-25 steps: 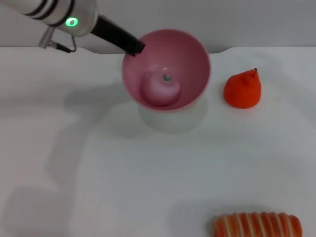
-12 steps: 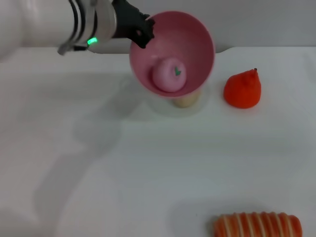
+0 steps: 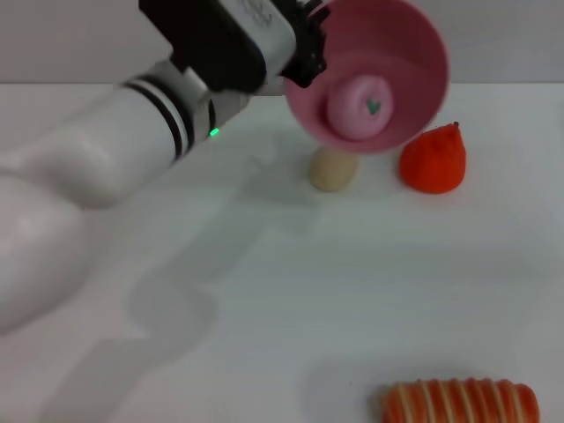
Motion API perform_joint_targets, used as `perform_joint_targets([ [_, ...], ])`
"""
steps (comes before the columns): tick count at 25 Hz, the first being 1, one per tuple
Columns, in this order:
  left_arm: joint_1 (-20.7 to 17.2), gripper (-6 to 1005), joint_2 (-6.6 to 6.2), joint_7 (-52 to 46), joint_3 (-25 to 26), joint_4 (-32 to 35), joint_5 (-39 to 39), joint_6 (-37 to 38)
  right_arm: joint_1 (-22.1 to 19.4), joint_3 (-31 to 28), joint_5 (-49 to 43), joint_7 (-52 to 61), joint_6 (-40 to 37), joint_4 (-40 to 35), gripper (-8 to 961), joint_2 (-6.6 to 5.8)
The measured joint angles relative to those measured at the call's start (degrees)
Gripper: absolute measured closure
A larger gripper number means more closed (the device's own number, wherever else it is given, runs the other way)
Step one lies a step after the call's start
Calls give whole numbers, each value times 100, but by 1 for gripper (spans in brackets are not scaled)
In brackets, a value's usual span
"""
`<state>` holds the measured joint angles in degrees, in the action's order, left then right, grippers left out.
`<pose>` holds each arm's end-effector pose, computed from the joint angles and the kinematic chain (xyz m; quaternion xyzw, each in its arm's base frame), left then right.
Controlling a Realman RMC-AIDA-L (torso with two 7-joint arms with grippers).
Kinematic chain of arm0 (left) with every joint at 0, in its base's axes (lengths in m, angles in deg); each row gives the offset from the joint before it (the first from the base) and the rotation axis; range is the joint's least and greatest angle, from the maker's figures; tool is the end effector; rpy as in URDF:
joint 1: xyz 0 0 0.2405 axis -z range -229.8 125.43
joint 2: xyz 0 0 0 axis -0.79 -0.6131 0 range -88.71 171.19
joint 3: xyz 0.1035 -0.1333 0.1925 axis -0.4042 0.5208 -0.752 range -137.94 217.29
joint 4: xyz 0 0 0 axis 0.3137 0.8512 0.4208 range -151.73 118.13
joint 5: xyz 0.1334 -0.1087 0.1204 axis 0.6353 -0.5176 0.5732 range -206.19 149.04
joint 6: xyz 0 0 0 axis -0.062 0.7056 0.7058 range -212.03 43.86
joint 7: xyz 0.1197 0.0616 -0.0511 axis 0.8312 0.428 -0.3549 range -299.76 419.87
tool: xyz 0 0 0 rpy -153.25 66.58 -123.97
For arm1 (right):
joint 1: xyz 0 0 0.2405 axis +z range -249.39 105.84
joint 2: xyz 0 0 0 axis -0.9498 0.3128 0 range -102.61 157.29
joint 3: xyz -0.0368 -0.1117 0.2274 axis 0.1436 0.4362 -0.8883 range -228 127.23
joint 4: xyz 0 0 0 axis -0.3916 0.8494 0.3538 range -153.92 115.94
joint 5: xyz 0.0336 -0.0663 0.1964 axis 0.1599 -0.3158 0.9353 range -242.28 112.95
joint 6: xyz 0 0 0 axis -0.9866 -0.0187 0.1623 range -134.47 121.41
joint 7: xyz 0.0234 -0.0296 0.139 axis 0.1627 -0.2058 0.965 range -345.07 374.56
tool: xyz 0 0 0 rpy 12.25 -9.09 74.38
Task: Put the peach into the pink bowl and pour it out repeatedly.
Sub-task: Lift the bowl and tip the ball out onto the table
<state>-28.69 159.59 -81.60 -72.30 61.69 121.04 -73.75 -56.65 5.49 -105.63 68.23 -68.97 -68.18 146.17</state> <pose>-0.0963 0.3806 -0.0474 -0.8793 0.0136 -0.1291 0.4583 0.2756 0.3567 0.1382 -0.6676 0.1491 0.4605 0.5657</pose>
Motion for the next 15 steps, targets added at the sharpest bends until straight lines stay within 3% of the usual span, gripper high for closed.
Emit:
perform_joint_targets([
  [1,0,964,0,0,0,0,0,0,17,1,-3,5,3,8,602,2],
  [2,-81,964,4,119,-312,-259,-3,-855,32,7,-10,8,2,14,602,4],
  [4,-81,964,4,119,-312,-259,-3,-855,47,29,-14,12,-8,27,602,7],
  [5,-103,964,8,177,-483,-422,-8,-1311,55,47,-14,15,-18,44,602,8],
  [6,-103,964,8,177,-483,-422,-8,-1311,59,61,-13,16,-25,60,602,8],
  [7,-141,964,16,194,-866,-820,-18,-2471,64,69,-10,17,-28,81,602,8],
  [9,-141,963,16,194,-866,-820,-18,-2471,75,74,-8,18,-38,125,601,8],
  [11,-181,963,42,153,-1271,-1384,-136,-3955,82,79,-7,20,-88,196,601,8],
  [13,-182,963,48,157,-1392,-1554,-260,-4423,99,81,-6,21,-141,270,601,8],
  [15,-182,963,48,157,-1392,-1554,-260,-4423,117,82,-5,22,-173,312,601,8],
])
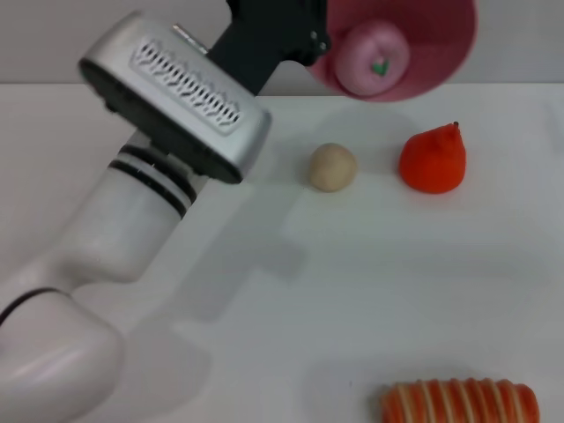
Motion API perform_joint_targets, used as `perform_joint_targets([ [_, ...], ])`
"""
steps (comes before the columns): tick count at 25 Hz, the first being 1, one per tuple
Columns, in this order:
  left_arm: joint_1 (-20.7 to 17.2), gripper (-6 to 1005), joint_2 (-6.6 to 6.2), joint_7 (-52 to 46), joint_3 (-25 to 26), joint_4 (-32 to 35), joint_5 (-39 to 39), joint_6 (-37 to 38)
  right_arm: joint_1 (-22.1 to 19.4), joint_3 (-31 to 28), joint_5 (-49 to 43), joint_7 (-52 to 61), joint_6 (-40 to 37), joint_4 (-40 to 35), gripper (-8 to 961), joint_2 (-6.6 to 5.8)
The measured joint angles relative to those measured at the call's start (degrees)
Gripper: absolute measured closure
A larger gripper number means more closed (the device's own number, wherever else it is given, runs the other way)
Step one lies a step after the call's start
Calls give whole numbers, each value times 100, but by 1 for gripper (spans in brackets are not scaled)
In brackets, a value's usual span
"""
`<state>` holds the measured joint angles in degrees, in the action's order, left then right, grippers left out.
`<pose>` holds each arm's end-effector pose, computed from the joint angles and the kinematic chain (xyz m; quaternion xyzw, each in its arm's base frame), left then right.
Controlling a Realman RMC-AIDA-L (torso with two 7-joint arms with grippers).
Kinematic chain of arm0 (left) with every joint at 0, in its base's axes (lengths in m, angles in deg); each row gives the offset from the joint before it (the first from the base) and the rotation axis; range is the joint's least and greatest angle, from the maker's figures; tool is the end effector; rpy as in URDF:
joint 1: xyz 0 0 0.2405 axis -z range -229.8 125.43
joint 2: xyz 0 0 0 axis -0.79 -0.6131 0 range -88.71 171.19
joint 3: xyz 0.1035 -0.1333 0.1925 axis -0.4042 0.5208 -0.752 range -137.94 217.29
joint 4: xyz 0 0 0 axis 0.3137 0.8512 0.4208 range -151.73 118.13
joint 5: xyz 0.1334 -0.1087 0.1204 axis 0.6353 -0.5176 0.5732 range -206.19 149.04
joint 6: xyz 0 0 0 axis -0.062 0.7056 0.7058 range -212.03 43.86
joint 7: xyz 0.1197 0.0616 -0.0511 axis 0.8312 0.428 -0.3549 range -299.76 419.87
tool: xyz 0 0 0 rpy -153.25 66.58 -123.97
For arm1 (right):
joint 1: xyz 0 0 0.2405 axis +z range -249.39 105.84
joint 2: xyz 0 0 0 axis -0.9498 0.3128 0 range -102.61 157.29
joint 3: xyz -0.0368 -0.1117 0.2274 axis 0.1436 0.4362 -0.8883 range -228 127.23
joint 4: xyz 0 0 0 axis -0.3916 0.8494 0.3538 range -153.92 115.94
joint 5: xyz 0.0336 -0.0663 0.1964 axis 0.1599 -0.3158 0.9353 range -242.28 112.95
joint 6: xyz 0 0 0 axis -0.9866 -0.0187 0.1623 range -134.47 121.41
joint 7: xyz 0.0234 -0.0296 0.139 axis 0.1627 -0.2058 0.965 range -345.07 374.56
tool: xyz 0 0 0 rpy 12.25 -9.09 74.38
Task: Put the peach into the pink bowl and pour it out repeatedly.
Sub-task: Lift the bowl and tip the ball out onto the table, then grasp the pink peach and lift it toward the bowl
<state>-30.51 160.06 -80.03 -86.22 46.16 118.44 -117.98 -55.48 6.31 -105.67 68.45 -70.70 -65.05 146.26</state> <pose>-0.1058 0.3522 -0.0616 -0.7869 0.0894 -0.2697 0.5477 0.2743 0.3589 0.1240 -0.6758 0.1596 0.4697 0.5452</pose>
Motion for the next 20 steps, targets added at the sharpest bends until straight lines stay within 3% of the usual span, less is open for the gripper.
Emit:
perform_joint_targets([
  [2,-37,963,-1,34,-296,-285,-244,-1019,5,2,1,0,-3,9,601,0],
  [4,-46,963,-3,35,-341,-307,-261,-1136,6,6,3,0,-10,32,601,0],
  [15,-58,963,-22,35,-404,-310,-271,-1127,38,15,6,19,-125,100,601,0],
  [20,-56,963,-39,-45,-132,28,-314,-386,89,42,6,19,-126,162,600,-4],
])
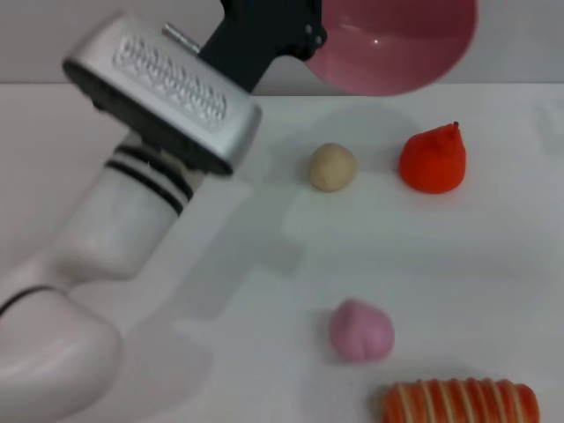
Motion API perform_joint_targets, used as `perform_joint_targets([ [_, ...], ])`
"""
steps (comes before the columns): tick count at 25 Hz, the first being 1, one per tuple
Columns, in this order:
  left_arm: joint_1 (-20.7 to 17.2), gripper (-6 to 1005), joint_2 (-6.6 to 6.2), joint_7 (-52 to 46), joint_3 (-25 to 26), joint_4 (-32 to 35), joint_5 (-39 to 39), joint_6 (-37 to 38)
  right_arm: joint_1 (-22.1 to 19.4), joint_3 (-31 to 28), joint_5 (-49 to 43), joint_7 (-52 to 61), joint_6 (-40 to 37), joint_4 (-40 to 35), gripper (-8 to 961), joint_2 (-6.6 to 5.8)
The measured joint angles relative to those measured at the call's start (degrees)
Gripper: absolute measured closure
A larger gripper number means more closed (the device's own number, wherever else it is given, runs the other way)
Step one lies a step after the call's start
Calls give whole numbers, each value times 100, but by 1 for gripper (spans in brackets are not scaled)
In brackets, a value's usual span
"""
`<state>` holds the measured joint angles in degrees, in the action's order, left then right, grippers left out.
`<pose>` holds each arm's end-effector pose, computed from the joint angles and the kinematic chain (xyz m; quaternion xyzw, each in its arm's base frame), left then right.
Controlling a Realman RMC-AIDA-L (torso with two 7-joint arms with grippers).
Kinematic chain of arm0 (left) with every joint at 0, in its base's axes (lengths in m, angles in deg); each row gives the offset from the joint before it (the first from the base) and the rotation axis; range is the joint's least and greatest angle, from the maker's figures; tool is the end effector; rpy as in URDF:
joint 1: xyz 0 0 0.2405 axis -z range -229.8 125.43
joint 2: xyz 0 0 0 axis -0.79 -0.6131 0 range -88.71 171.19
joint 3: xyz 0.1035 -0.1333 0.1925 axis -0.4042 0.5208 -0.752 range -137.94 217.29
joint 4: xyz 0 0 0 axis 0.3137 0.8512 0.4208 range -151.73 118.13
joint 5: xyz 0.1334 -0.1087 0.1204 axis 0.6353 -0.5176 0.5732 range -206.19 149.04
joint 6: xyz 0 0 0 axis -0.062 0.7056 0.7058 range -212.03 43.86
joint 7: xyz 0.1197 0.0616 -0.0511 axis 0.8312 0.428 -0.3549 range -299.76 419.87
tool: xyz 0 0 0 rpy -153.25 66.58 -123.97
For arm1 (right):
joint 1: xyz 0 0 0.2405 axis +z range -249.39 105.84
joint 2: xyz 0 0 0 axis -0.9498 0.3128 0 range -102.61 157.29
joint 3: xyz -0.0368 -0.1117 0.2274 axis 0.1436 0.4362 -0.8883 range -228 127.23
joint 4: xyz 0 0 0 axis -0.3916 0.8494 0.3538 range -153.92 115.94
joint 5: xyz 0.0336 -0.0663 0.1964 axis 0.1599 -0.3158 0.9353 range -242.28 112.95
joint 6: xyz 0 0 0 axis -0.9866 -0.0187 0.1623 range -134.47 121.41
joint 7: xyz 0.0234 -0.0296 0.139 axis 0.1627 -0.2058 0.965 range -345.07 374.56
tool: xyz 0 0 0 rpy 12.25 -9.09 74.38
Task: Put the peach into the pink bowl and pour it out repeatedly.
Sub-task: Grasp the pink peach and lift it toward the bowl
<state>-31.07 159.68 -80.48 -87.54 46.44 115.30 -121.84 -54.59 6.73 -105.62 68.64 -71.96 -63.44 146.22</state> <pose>-0.1060 0.3489 -0.0550 -0.7715 0.0706 -0.2971 0.5582 0.2710 0.3608 0.1175 -0.6804 0.1610 0.4776 0.5320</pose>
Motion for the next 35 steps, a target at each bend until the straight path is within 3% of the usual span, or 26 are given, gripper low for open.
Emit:
perform_joint_targets([
  [5,95,963,-4,-12,1008,782,-304,2256,29,6,0,0,0,81,600,-1],
  [6,204,963,-4,-16,1435,977,-490,3058,30,8,0,0,0,90,600,-1],
  [9,487,963,-9,-90,2318,1167,-862,4465,36,26,-18,14,15,110,600,-1],
  [10,681,963,-12,-170,2819,1157,-996,5137,37,35,-24,36,14,116,600,0],
  [11,681,963,-12,-170,2819,1157,-996,5137,35,45,-30,64,13,120,600,2],
  [12,1078,963,-32,-306,3633,997,-1086,6225,29,91,-39,88,0,122,600,3],
  [13,1221,963,-43,-336,3899,905,-1087,6593,20,161,-46,97,-6,120,600,-1],
  [14,1587,963,-67,-340,4579,589,-1034,7402,11,261,-62,96,-22,106,600,-7],
  [15,1587,963,-67,-340,4579,589,-1034,7402,-3,370,-98,96,-20,63,601,-16],
  [16,2277,963,-173,-246,5830,-122,-704,8672,-31,555,-339,99,-24,-99,601,-26],
  [19,2793,963,-334,-177,6700,-604,-74,9754,-46,686,-898,248,-7,-377,602,-28],
  [21,2900,963,-392,-234,6838,-529,291,10304,5,834,-2331,1119,19,-1042,602,-41],
  [22,2915,963,-408,-277,6881,-438,420,10503,5,834,-2331,1119,19,-1042,603,-41],
  [25,2931,963,-431,-359,7033,-195,724,11060,141,903,-4286,2806,-40,-1983,603,-49],
  [29,2905,963,-456,-409,7098,-137,918,11345,687,956,-6913,5120,-817,-3067,605,-56],
  [35,2846,963,-463,-435,7098,-139,938,11334,1540,1025,-8461,6561,-2457,-3659,606,-66],
])
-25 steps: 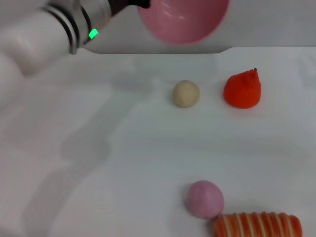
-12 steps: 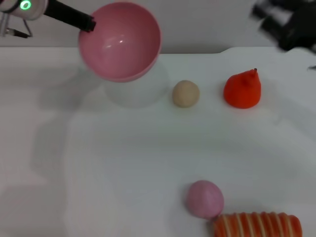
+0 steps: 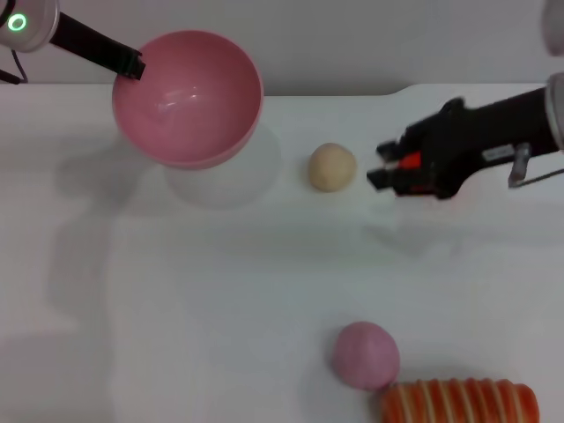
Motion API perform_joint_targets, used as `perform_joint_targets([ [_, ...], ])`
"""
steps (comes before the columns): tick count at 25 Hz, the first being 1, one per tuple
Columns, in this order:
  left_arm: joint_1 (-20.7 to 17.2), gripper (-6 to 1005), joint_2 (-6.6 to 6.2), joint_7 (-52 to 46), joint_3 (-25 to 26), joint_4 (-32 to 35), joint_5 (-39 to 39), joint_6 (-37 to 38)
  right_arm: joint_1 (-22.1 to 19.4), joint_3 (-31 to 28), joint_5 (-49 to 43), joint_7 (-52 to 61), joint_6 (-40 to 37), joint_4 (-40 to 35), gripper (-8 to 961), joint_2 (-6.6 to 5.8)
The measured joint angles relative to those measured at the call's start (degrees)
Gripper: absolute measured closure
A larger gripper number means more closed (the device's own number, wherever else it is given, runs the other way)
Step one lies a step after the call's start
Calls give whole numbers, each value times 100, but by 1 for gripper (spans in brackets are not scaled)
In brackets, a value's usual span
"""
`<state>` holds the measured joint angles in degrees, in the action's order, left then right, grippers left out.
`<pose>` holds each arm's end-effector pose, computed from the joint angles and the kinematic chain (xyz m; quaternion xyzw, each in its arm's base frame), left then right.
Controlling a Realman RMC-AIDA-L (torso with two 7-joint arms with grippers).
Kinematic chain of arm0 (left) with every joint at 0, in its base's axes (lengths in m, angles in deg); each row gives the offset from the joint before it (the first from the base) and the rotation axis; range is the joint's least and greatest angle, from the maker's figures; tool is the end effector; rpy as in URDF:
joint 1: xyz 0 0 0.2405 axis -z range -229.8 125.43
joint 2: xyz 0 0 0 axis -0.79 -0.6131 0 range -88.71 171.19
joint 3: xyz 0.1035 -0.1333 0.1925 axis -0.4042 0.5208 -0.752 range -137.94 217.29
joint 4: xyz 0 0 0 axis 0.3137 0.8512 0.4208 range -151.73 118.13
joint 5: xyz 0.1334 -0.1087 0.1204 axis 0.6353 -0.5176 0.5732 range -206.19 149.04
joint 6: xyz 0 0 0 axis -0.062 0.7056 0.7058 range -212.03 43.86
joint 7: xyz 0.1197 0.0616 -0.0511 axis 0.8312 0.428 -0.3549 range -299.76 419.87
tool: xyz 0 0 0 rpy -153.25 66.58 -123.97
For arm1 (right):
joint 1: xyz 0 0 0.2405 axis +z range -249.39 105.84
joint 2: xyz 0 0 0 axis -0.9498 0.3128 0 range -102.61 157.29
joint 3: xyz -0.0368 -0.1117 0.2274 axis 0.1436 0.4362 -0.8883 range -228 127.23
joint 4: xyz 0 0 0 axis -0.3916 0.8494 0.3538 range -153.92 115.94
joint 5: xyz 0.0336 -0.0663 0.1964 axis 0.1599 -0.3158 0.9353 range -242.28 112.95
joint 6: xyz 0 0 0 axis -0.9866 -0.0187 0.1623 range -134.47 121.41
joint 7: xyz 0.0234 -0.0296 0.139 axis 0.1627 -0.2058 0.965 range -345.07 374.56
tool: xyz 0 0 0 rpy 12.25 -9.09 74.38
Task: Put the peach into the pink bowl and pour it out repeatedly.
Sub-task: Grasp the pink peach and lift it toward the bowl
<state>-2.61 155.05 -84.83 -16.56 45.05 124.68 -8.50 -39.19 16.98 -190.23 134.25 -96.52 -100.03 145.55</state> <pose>-0.1686 0.4544 0.0786 -0.8688 -0.3696 0.0542 0.3251 0.1417 0.3571 0.0356 -0.9807 0.1422 0.0243 0.1322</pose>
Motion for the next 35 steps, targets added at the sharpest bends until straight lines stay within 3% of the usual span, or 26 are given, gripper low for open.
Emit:
perform_joint_targets([
  [4,-4,963,-5,-11,-7,-44,10,4,405,142,-438,210,-729,35,606,23],
  [7,-9,963,-6,-15,-8,-62,33,6,478,554,-674,325,-924,39,604,44],
  [12,-23,963,17,-22,-20,-65,56,18,656,1442,-1219,582,-832,382,467,52],
  [18,-61,963,63,-23,-72,-68,57,18,786,2292,-1380,624,-138,1005,314,53],
  [25,-80,963,78,-23,-69,-68,56,6,869,2874,-1406,641,148,1324,341,61],
  [35,-80,963,107,-16,-72,-80,56,-108,939,3128,-1251,610,111,1445,380,70],
])
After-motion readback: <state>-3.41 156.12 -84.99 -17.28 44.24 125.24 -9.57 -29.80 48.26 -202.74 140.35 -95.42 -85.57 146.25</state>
